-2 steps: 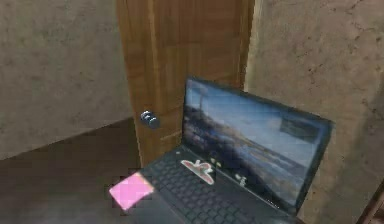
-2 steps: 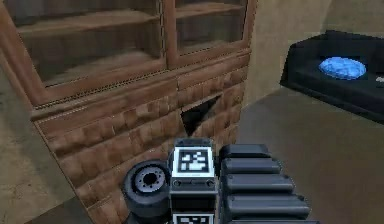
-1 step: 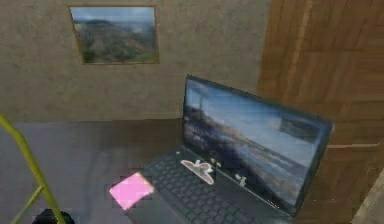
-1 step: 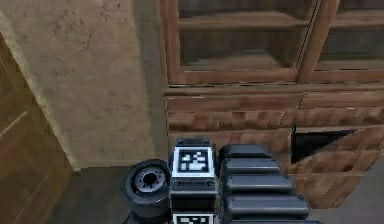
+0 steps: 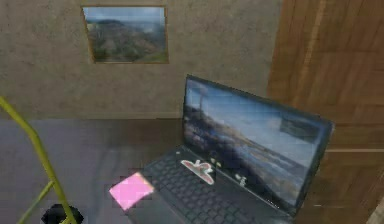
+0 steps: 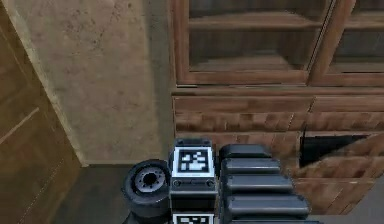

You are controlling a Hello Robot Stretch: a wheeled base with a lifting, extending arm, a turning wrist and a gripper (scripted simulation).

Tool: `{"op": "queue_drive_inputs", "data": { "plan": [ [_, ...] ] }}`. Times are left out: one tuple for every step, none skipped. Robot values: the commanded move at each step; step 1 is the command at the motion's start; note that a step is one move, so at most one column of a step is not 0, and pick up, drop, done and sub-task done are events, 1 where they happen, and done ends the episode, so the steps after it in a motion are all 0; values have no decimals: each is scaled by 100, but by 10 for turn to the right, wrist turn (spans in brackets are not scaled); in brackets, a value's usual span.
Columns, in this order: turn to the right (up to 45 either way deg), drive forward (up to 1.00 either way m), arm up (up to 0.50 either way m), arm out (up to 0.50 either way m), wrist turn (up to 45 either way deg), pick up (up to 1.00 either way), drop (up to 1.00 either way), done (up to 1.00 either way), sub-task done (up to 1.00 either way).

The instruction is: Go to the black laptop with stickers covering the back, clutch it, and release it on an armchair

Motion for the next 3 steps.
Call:
{"op": "queue_drive_inputs", "data": {
  "plan": [
    [0,15,0,0,0,0,0,0,0],
    [0,100,0,0,0,0,0,0,0],
    [-60,0,0,0,0,0,0,0,0]
  ]
}}
